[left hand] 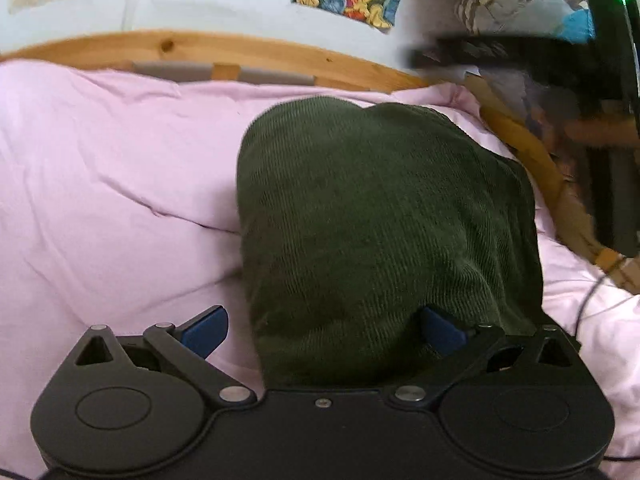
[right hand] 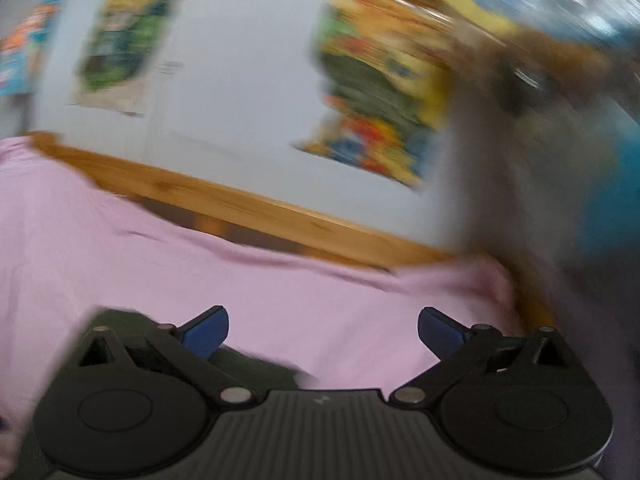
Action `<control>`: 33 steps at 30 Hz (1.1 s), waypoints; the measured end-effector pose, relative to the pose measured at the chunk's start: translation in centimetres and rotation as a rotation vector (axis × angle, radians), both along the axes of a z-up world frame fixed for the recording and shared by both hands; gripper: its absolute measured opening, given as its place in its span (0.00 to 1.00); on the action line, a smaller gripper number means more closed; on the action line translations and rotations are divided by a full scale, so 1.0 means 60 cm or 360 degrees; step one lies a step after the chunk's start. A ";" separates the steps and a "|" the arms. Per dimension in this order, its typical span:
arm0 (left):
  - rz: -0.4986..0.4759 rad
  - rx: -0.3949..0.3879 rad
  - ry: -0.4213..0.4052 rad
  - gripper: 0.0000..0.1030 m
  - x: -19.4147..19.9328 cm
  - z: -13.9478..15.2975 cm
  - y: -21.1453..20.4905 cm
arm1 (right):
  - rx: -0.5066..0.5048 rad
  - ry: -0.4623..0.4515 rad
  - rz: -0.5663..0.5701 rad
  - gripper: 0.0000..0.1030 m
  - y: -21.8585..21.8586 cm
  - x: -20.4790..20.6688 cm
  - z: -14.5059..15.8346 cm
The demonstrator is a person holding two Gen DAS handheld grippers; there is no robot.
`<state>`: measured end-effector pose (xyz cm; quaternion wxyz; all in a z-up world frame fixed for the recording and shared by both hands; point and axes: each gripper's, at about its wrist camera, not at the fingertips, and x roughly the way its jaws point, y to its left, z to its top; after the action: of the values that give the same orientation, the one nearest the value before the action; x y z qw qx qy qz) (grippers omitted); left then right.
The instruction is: Fold large clothes
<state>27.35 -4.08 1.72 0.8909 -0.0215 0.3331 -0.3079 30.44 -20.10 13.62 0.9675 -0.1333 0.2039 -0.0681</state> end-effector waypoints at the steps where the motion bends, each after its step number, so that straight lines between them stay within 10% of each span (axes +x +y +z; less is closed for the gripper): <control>1: -0.0010 -0.0014 0.0016 0.99 0.004 -0.003 0.001 | -0.0030 -0.0001 0.0085 1.00 0.019 0.010 -0.007; 9: -0.0035 -0.0134 0.0153 0.99 0.031 -0.027 0.010 | -0.0380 -0.0098 0.0428 1.00 0.065 0.069 -0.138; 18: -0.0071 -0.0223 0.0332 0.99 0.078 -0.069 0.001 | 0.0146 -0.0044 0.0364 0.99 -0.025 0.123 -0.243; 33: 0.0141 -0.0327 0.0193 0.99 0.072 -0.029 0.056 | 0.0088 -0.0130 0.0145 1.00 -0.071 0.049 -0.163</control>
<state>31.69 -0.74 0.00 0.8751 -0.1461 0.3516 -0.2988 33.35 -24.37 3.86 0.9804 -0.1127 0.1599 -0.0236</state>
